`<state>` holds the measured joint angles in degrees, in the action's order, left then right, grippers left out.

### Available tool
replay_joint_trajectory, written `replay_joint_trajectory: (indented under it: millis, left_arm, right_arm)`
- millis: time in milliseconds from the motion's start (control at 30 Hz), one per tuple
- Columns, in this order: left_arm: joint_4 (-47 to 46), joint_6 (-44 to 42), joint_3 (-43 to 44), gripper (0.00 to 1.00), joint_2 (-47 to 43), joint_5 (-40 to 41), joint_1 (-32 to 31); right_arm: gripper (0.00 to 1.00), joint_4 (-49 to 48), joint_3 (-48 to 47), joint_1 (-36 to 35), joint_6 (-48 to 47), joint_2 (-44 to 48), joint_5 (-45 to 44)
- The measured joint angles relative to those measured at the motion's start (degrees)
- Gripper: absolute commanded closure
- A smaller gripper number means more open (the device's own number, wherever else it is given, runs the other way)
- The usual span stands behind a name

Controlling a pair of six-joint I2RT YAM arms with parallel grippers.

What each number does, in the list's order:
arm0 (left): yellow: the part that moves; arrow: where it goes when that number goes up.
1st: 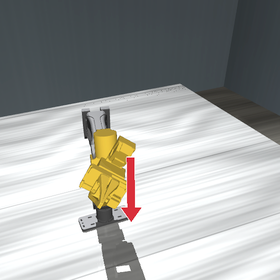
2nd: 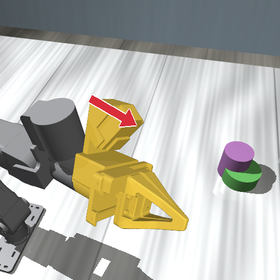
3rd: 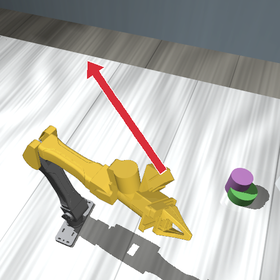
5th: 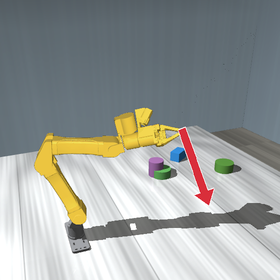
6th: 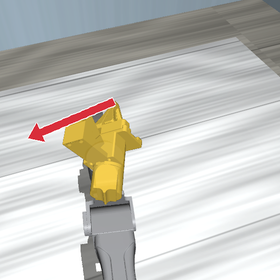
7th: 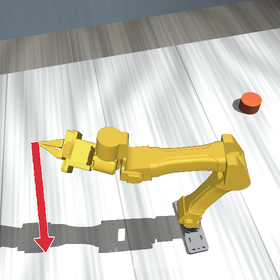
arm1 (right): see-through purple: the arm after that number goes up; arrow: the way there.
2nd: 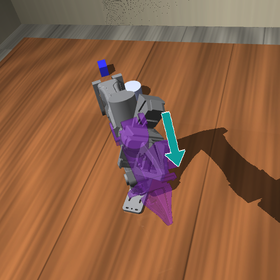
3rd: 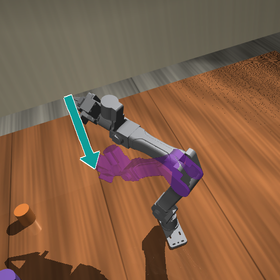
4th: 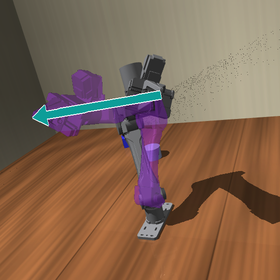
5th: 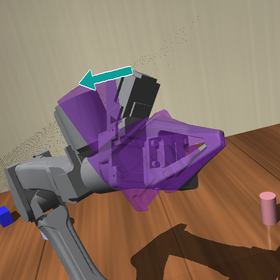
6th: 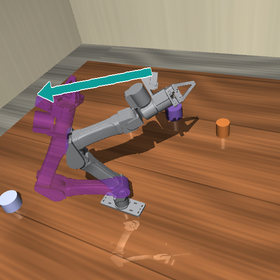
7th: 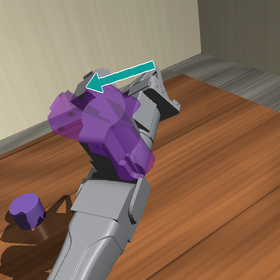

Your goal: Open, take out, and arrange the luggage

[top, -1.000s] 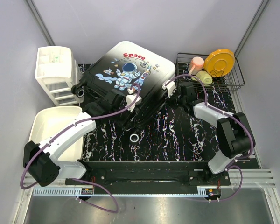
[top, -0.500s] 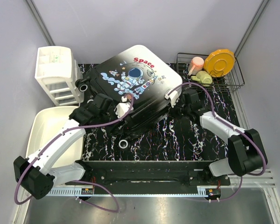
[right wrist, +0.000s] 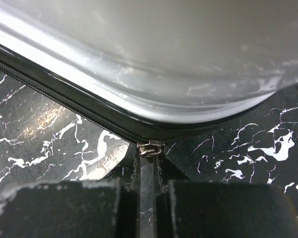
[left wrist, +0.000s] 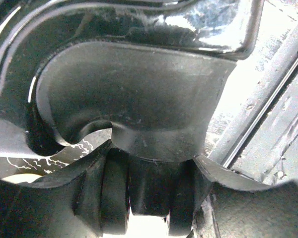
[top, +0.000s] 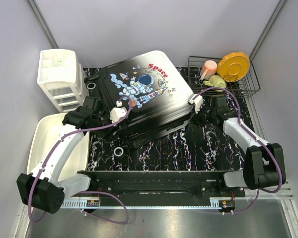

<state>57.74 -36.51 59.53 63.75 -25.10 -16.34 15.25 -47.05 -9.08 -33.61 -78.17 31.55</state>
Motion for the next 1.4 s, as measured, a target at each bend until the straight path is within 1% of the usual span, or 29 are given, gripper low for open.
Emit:
replay_joint_trajectory:
  millis: [133,267,467,667,700,733,767,800,900,933,967,1033,1100,1200,1267,1400]
  left_arm:
    - [0.17,-3.21,0.04,1.00,0.55,-1.22,1.81]
    - [2.19,-4.94,1.64,1.00,2.71,-2.84,3.21]
    - [3.67,-6.88,3.41,1.00,5.29,-4.15,4.83]
    - [3.39,-8.13,3.45,1.00,5.44,-4.79,5.35]
    - [3.10,-8.28,3.45,0.98,5.51,-4.72,5.42]
    - [2.75,-8.33,3.45,0.91,5.62,-4.66,5.51]
    - [2.47,-8.22,3.48,0.81,5.70,-4.66,5.60]
    - [2.43,-7.91,3.82,0.58,5.90,-4.57,5.68]
    - [4.61,-6.03,6.73,0.27,7.98,-3.98,6.05]
    - [5.99,-4.94,8.17,0.18,8.92,-3.72,6.32]
    - [7.50,-2.86,10.16,0.12,9.97,-3.39,7.10]
    - [9.64,0.42,14.19,0.04,11.37,-3.78,9.51]
    - [10.69,5.14,18.97,0.01,12.52,-6.03,12.83]
    - [7.52,11.87,25.75,0.01,14.01,-10.19,18.62]
    - [5.14,14.97,28.13,0.01,14.51,-10.86,21.18]
    - [2.78,18.88,30.88,0.01,16.17,-9.75,22.14]
  right_arm:
    - [1.00,3.15,-1.81,2.91,-3.45,-1.60,4.68]
    - [1.00,6.23,-7.26,5.09,-6.14,-6.73,6.69]
    - [1.00,10.43,-13.84,8.81,-9.81,-13.70,13.05]
    - [1.00,13.40,-17.99,10.27,-14.69,-18.53,18.10]
    - [1.00,13.57,-19.10,10.45,-15.32,-19.82,18.67]
    - [1.00,13.68,-20.33,10.60,-15.91,-21.16,19.02]
    - [1.00,13.57,-21.27,10.67,-16.48,-22.27,19.34]
    - [1.00,13.33,-21.77,10.67,-17.09,-23.06,19.69]
    - [1.00,12.46,-21.86,10.51,-19.50,-23.61,20.55]
    - [1.00,12.13,-21.57,10.36,-20.44,-23.47,20.57]
    - [1.00,11.63,-21.11,10.32,-21.16,-23.30,20.48]
    - [1.00,10.45,-19.74,10.14,-22.64,-22.62,20.61]
    - [1.00,9.42,-17.70,9.38,-24.52,-20.79,20.39]
    - [1.00,9.62,-13.75,7.76,-26.97,-16.06,19.82]
    - [1.00,9.84,-11.50,6.38,-28.26,-13.11,18.53]
    - [1.00,12.48,-6.99,3.30,-29.83,-7.39,17.00]
